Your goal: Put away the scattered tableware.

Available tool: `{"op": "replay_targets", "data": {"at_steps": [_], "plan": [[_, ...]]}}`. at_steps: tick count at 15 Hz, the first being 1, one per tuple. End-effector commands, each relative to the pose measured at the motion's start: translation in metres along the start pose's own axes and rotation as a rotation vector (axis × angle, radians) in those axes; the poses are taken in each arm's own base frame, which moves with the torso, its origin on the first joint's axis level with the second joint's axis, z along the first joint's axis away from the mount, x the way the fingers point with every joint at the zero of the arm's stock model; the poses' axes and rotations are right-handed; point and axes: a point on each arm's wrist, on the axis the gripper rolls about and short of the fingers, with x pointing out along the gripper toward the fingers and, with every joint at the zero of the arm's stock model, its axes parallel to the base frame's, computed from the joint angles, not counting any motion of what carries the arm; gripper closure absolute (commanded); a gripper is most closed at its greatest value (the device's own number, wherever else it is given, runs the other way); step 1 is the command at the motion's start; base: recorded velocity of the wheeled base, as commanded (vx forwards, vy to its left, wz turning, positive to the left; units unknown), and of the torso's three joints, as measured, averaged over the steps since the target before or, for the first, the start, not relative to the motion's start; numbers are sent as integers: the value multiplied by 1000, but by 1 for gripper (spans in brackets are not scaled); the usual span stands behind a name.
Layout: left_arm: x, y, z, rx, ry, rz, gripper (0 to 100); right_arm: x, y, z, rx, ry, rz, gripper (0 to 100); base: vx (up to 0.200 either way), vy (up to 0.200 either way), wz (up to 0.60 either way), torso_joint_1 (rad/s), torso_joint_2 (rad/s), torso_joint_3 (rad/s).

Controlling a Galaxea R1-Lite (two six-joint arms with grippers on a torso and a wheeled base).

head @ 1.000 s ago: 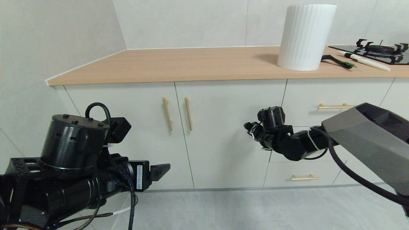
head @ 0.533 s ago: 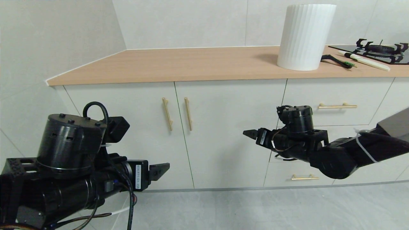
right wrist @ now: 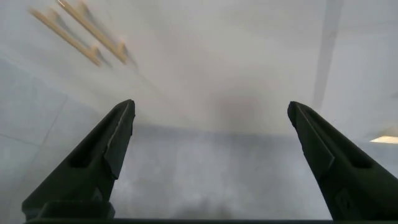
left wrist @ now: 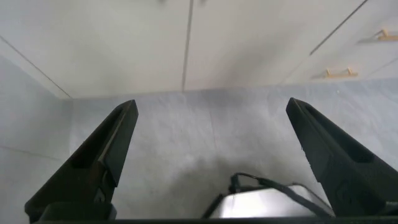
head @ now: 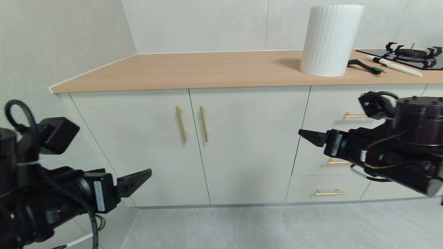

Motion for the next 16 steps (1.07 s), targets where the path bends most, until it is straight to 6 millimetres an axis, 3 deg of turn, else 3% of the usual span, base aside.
{"op": "replay_targets", "data": {"at_steps": [1,4,6,9,11,13,16], "plan": [[-60,32,-20,71,-172,40,0,-104,-12,18,-100,-223,-25,0,0,0,0,0,0,0],[-102,50,-36,136,-336,106,0,-172,-22,23,-200,-361,-19,0,0,0,0,0,0,0],[-131,58,-49,130,-468,163,0,-216,-38,15,-249,-409,-123,0,0,0,0,0,0,0],[-159,62,-64,120,-586,221,0,-263,-48,-9,-273,-446,-233,0,0,0,0,0,0,0],[-171,62,-78,105,-639,282,0,-300,-52,-45,-372,-454,-357,0,0,0,0,0,0,0],[-177,60,-95,113,-679,277,0,-315,-52,-64,-395,-468,-425,0,0,0,0,0,0,0],[-180,56,-112,119,-719,304,0,-315,-51,-64,-381,-486,-495,0,0,0,0,0,0,0]]}}
